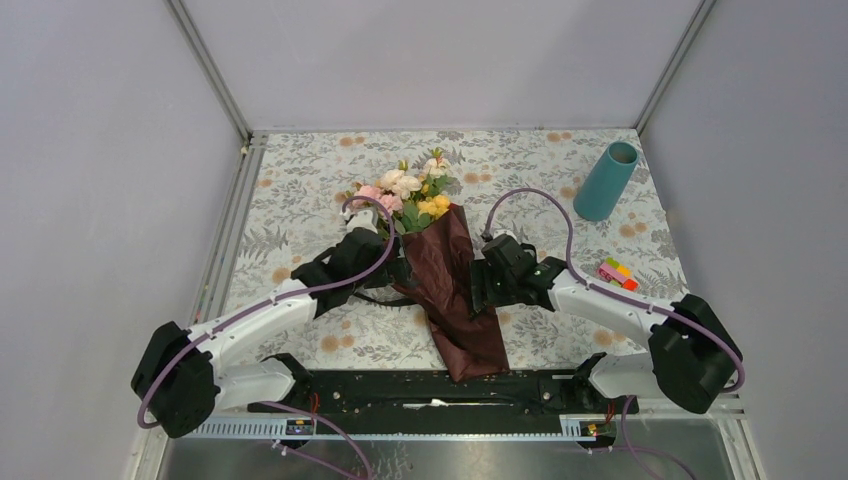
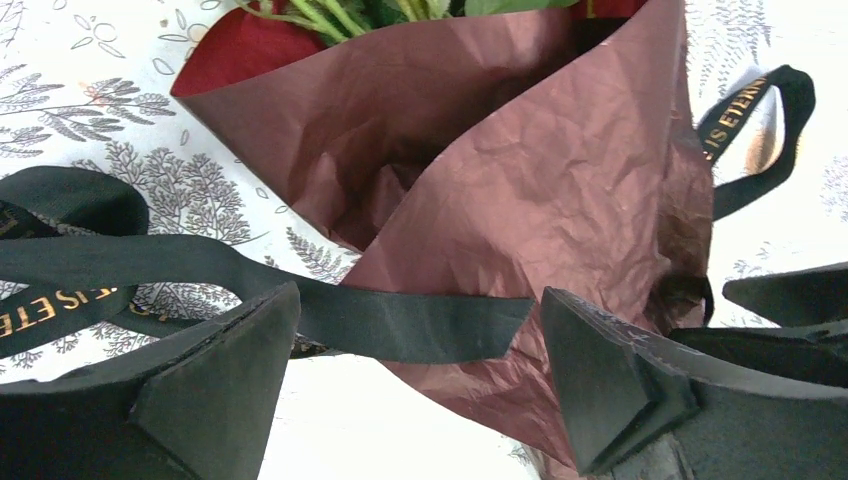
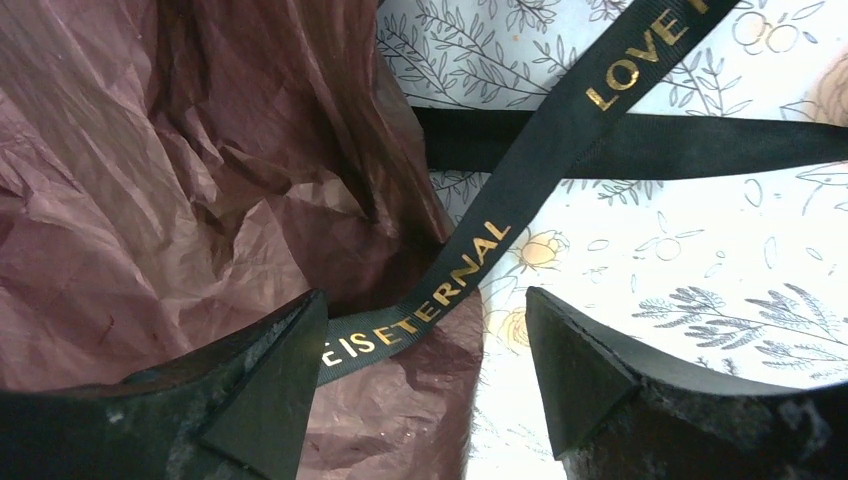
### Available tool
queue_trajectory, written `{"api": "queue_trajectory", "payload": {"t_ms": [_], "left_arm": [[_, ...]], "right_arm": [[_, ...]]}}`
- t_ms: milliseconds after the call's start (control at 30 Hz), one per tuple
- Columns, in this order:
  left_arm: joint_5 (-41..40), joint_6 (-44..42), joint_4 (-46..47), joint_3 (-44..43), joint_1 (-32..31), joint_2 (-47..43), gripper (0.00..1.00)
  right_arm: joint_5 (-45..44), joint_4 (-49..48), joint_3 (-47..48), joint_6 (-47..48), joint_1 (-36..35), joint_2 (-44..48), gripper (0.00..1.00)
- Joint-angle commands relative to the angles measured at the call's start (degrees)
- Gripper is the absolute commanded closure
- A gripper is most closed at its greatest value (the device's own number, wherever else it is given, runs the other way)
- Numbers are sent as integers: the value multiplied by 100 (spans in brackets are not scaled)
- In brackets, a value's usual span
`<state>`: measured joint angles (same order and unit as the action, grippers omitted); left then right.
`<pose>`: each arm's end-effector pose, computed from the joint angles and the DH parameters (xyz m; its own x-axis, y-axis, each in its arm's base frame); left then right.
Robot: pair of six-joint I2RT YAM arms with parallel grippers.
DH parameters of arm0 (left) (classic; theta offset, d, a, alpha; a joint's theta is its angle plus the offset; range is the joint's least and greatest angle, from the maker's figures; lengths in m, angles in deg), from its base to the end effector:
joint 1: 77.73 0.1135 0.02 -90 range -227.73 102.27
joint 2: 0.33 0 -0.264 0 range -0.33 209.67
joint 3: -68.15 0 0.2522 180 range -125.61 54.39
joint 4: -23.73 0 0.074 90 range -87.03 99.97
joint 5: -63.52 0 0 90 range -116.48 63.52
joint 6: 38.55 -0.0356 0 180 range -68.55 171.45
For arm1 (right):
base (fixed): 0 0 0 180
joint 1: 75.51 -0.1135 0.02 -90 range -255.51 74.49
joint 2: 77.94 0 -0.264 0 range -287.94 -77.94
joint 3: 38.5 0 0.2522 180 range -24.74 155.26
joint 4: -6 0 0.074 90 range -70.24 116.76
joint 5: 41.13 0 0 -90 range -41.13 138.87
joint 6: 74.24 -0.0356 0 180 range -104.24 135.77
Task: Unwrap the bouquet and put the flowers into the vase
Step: Place the ribbon at the center of the board.
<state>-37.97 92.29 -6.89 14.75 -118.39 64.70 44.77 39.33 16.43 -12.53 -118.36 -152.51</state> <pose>0.1838 -0.1485 0.2288 -0.7303 -0.2175 -0.6476 0.0649 0.9216 -0.3827 0.1874 0.1704 0.1958 -0.8219 -0.1176 -0.5574 -0.2921 0.9270 0.2352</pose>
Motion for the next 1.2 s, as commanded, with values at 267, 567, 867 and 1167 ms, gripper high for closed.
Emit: {"api": "queue_trajectory", "payload": {"t_ms": [267, 567, 867, 1167], "left_arm": [[-430, 269, -169, -71, -72, -157, 10], [-303, 370, -162, 76, -82, -308, 19], [-227, 464, -111, 244, -90, -350, 31], [-239, 461, -104, 268, -90, -425, 54]], "right_arm": [[-222, -131, 79, -256, -155, -105, 26], [-136, -79, -38, -375, -168, 160, 31], [-152, -67, -57, -439, -196, 97, 43], [-178, -59, -133, -483, -201, 237, 61]]}}
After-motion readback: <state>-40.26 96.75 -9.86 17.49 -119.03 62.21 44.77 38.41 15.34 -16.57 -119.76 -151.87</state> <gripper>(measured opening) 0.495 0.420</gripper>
